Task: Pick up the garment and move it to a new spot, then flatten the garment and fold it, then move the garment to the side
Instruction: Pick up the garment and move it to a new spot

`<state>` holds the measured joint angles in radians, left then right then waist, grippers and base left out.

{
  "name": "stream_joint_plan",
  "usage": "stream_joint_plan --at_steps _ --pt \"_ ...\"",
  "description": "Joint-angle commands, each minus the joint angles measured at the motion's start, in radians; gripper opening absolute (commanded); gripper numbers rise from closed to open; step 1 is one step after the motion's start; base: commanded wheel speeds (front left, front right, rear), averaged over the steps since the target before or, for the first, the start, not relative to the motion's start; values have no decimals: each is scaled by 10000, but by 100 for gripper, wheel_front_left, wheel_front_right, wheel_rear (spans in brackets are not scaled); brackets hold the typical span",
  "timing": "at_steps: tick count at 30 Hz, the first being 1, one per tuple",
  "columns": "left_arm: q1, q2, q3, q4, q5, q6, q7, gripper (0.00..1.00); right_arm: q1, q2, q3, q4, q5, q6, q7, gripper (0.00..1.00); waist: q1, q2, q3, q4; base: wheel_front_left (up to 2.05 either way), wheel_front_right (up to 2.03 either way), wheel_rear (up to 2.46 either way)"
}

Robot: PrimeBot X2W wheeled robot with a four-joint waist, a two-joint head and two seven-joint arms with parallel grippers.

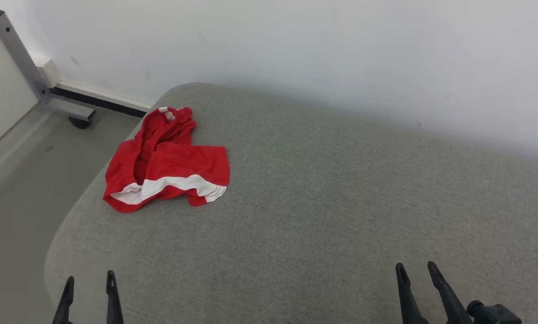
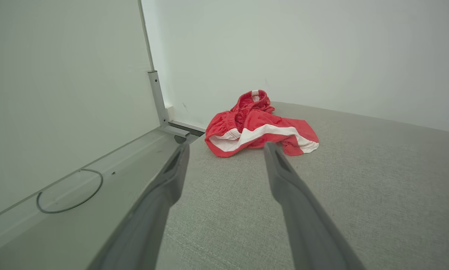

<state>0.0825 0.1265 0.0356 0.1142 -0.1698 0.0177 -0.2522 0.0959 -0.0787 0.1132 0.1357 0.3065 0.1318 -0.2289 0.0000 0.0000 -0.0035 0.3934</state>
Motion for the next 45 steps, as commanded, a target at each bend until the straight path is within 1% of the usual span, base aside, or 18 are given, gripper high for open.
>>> stream_joint_plan --at_steps 1,8,12,16,21,24,28,31,36,41,45 --pt "54 62 32 6 -40 -6 -2 100 -37 22 0 -4 -16 -26 -10 100 0 0 35 300 0 0 0" --pt "-36 97 55 18 -109 78 -39 100 -56 -27 9 18 -2 -26 -16 100 0 0 130 538 0 0 0" --pt "-153 118 100 -23 -167 131 -55 100 -163 -53 82 -51 -47 -26 44 100 0 0 271 466 0 0 0" --pt "-442 156 123 32 -299 82 -6 100 -249 -175 -49 -110 -73 -26 45 100 0 0 454 302 0 0 0" --pt "-1453 409 239 304 -448 -69 52 100 -618 -440 -221 -389 -174 -26 169 100 0 0 1046 -294 0 0 0" --pt "-2299 621 350 443 -594 -151 110 100 -914 -585 -325 -650 -284 -26 273 100 0 0 1527 -831 0 0 0" --pt "-3499 885 602 568 -825 -105 229 100 -1302 -800 -470 -1085 -364 -26 413 100 0 0 2330 -1631 0 0 0" --pt "-4360 1226 826 760 -1033 -155 490 100 -1512 -947 -593 -1407 -449 -26 529 100 0 0 2941 -2184 0 0 0" --pt "-5659 1796 1135 968 -1119 -44 929 100 -1791 -1188 -959 -2117 -524 -26 722 100 0 0 4022 -3004 0 0 0" --pt "-6725 2286 1217 1535 -1199 -105 1254 100 -1909 -1342 -1318 -2811 -604 -26 918 100 0 0 4815 -3449 0 0 0" --pt "-7342 2600 1303 2332 -1314 -160 1478 100 -1888 -1422 -1584 -3254 -619 -26 1043 100 0 0 5138 -3612 0 0 0"
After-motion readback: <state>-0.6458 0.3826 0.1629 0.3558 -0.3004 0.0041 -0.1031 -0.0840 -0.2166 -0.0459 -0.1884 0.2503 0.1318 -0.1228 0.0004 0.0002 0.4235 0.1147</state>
